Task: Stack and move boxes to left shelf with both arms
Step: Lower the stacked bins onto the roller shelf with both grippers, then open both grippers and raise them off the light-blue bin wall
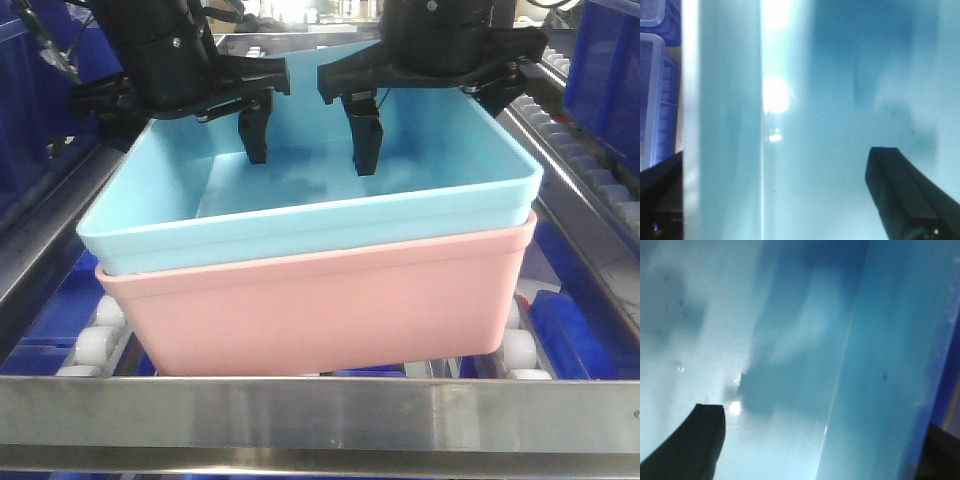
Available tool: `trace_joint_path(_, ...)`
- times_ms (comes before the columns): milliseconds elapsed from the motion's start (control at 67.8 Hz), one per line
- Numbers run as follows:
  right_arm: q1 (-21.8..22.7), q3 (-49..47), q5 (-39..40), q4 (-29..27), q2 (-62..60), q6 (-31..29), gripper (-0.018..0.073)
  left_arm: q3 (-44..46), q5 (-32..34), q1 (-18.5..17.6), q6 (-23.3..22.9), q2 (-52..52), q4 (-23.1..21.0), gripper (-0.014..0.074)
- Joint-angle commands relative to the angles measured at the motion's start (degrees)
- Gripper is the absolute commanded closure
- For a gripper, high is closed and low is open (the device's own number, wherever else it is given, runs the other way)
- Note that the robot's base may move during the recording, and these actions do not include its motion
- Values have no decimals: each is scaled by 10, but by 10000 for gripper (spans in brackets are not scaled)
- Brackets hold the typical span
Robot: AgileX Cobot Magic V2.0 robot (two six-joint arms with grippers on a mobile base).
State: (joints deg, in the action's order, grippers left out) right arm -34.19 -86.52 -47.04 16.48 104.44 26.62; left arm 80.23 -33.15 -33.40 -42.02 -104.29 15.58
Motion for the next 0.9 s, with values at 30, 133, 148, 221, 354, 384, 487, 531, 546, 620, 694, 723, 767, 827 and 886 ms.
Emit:
trace_joint_path(30,-1,-21,10,34,-47,0,-54,22,-1,-4,-6,47,17,104)
trace_joint_path(133,-1,-21,7,46,-62,3,-54,22,-26,-4,-6,65,29,104)
trace_joint_path(148,-1,-21,7,47,-65,3,-54,22,-29,-4,-6,69,32,104)
trace_joint_path(221,-1,-21,6,53,-78,3,-54,22,-42,-4,-6,85,41,104)
trace_joint_path(354,-1,-21,6,60,-104,3,-54,22,-53,-4,-6,110,46,104)
trace_joint_path(384,-1,-21,6,60,-110,3,-54,22,-56,-4,-6,115,47,104)
trace_joint_path(487,-1,-21,4,61,-130,3,-48,22,-68,-7,-5,138,47,105)
trace_joint_path(531,-1,-21,3,61,-139,3,-34,22,-75,-8,-4,148,47,115)
trace_joint_path(546,-1,-21,3,61,-145,3,-19,22,-76,-8,-4,151,47,122)
trace_joint_path(620,-1,-21,2,61,-160,3,78,22,-89,-16,-4,169,47,169)
trace_joint_path(694,-1,-20,2,61,-174,3,216,22,-98,-26,1,184,48,257)
trace_joint_path(723,-1,-20,2,61,-178,3,277,22,-101,-30,9,189,48,296)
trace_joint_path(767,-1,-19,1,61,-185,3,380,22,-103,-36,15,193,48,371)
trace_joint_path(827,-1,-18,-5,61,-191,3,488,22,-108,-45,16,197,48,465)
trace_joint_path(886,-1,-10,-6,61,-196,3,499,22,-114,-51,27,197,51,575)
